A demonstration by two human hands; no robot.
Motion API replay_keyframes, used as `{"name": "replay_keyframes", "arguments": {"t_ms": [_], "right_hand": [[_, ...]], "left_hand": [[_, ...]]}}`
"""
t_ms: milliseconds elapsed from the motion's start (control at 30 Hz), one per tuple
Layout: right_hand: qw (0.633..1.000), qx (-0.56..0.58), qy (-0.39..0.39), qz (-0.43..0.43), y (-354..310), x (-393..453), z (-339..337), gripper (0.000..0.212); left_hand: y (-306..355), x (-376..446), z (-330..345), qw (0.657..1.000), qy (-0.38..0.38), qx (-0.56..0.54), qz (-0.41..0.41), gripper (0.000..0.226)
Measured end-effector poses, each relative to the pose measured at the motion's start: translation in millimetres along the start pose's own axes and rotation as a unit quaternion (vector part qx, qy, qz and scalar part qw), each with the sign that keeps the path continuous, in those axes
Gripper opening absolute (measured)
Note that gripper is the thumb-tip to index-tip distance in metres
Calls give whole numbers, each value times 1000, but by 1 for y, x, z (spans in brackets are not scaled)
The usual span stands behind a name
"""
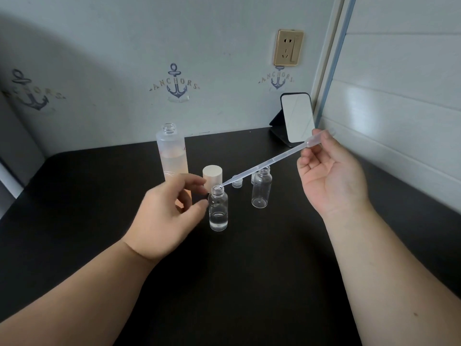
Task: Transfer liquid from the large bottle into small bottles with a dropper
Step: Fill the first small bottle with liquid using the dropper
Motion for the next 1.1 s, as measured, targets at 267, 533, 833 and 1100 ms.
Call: {"name": "replay_keyframes", "arguments": {"t_ms": [267,533,833,1100], "right_hand": [[1000,-3,-13,-2,0,-1,2,21],[1000,-5,-16,-6,-1,1,1,10],[1000,-19,-12,-18,-2,1,-1,10],[999,-21,-19,-29,-2,3,-1,16]], "left_hand": [[-3,0,19,990,-127,55,19,31],[-6,3,19,988,-129,85,24,22],[-9,2,19,989,-136,63,12,20],[-8,3,18,989,-139,55,2,23]]}}
Point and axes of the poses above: each hand's wrist, its own x-axis towards the middle knuckle, its own z-axis out of the palm, y = z × x, the point moved 4 cm from there along x, towards the middle knuckle, and after that the axes turned 14 degrees about y, right-handed, at the moved point
